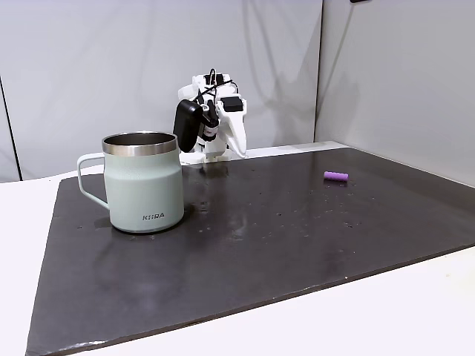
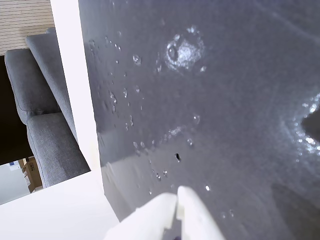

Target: Grasp a pengrip and put it in the cup.

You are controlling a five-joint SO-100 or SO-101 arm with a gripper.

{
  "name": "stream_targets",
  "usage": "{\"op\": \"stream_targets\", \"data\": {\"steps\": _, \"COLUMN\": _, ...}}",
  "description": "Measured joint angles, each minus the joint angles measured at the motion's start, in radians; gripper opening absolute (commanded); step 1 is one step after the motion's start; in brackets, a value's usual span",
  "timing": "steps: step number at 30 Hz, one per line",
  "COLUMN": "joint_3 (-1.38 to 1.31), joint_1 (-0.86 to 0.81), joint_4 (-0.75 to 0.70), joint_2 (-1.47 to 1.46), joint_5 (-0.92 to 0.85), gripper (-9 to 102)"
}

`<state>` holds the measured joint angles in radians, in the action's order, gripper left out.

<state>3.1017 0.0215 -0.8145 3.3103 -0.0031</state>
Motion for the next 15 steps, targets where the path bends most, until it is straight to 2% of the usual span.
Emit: {"op": "stream_targets", "data": {"steps": 15, "joint_3": 0.0, "joint_1": 0.008, "joint_4": 0.0, "joint_2": 0.0, "joint_5": -0.006, "gripper": 0}}
